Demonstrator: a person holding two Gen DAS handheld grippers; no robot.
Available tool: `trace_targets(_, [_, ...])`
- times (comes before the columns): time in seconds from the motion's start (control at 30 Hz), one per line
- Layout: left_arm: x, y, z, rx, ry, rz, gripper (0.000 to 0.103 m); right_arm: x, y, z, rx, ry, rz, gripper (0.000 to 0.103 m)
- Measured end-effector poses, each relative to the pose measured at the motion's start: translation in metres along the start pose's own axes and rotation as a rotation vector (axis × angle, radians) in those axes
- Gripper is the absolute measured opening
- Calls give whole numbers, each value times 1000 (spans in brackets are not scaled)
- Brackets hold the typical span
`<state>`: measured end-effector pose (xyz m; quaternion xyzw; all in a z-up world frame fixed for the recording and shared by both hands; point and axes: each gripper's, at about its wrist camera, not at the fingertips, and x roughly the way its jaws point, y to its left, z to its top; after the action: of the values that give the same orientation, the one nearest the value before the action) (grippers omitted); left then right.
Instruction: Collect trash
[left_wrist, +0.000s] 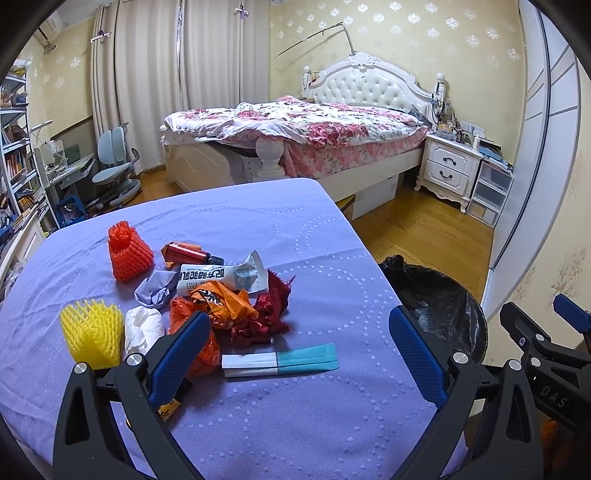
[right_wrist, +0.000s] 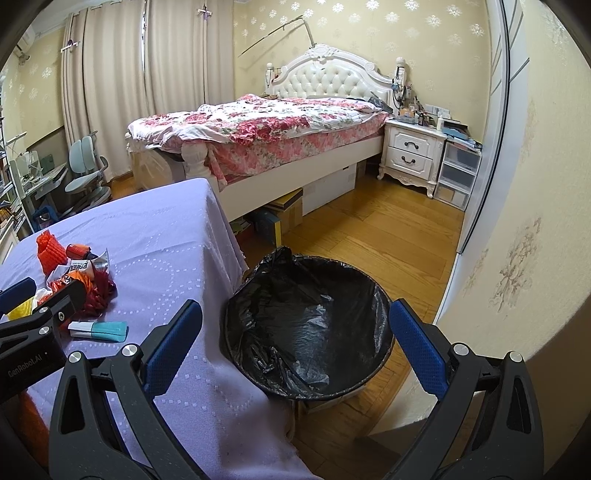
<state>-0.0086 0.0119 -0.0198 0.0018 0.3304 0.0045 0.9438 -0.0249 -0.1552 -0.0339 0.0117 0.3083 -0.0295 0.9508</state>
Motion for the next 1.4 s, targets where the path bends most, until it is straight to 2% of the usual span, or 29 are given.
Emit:
trace_targets(0.43, [0, 4, 2, -3, 2, 0, 97, -1, 7, -3, -10, 7, 3, 99])
trace_targets(0.83, [-7, 30, -2, -31, 14, 31, 97, 4, 27, 1, -48, 28, 32, 99])
trace_targets(1.13, [-11, 83, -11, -94, 42, 106, 97, 11, 66, 3, -116, 58, 130, 97])
trace_targets(1.17, [-12, 93, -13, -109, 48, 117, 96, 11, 75, 3, -133, 61, 144, 96])
trace_targets(1.23, [-13, 105, -17, -129, 56, 133, 95, 12, 87, 2, -161, 73, 173, 88])
trace_targets(1.4, [-16, 133, -28, -170, 73, 164, 93, 17, 122, -6, -254, 101, 235, 85])
